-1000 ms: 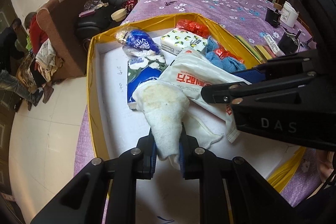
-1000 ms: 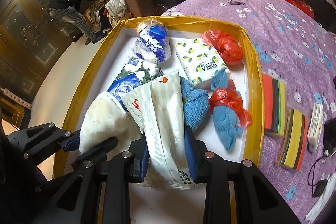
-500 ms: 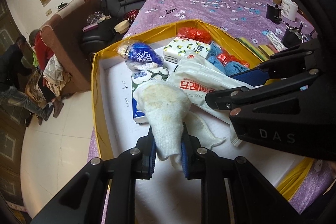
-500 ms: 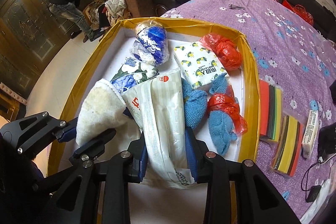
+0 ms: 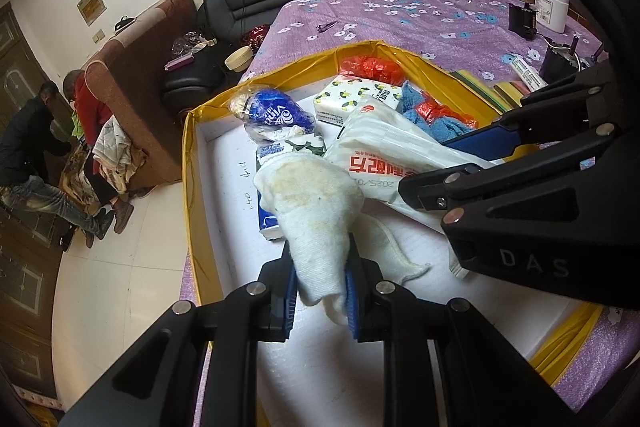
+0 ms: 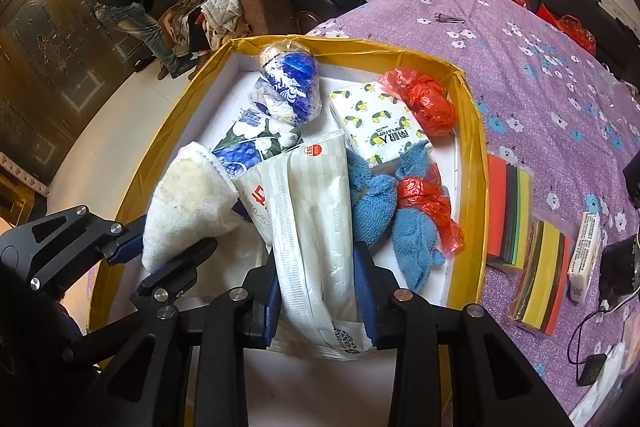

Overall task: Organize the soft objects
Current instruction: 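Open both grippers to drop the white bag and white cloth into the tray, then grasp the black snack bag with the right gripper while left grasps the white tissue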

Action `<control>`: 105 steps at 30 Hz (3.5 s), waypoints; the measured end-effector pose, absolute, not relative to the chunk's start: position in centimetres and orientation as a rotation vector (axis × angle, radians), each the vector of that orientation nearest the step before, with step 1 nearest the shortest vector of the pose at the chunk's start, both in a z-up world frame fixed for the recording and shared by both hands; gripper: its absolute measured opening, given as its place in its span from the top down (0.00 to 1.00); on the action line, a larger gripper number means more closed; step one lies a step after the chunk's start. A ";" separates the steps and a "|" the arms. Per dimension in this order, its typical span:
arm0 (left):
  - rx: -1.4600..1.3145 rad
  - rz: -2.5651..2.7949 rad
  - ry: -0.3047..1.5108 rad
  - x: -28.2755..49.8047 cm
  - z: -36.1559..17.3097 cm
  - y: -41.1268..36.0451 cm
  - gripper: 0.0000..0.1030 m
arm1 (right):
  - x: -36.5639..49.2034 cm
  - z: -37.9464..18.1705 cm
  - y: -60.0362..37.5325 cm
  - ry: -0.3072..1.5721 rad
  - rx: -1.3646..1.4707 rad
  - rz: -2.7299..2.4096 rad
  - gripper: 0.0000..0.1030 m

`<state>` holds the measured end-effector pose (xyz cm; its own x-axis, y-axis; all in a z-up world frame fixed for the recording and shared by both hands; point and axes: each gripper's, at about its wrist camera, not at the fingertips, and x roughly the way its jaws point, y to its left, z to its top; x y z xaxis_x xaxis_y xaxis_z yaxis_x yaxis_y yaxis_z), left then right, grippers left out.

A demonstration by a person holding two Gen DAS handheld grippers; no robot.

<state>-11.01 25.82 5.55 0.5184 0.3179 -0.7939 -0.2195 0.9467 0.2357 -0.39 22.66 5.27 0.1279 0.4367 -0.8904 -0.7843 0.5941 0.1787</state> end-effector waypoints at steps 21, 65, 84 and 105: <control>0.142 0.359 0.950 -11.9 6.3 25.6 0.73 | -1.0 6.0 22.1 1.112 -0.364 0.923 0.64; 0.130 0.253 0.845 -8.7 10.9 16.5 0.42 | 2.8 8.5 1.2 1.131 -0.018 0.651 0.63; 0.027 -0.297 1.062 2.8 6.9 -2.1 0.40 | 3.6 6.0 -21.8 1.186 0.190 0.286 0.55; 0.108 -0.234 1.155 8.6 1.6 -10.8 0.84 | 11.4 7.8 -28.3 1.115 0.161 0.407 0.39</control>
<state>8.57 -10.81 1.60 0.3832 -0.1272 -0.9149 0.2384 0.9705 -0.0350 11.37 -28.30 7.76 0.3762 0.3959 -0.8377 -0.2371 0.9151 0.3260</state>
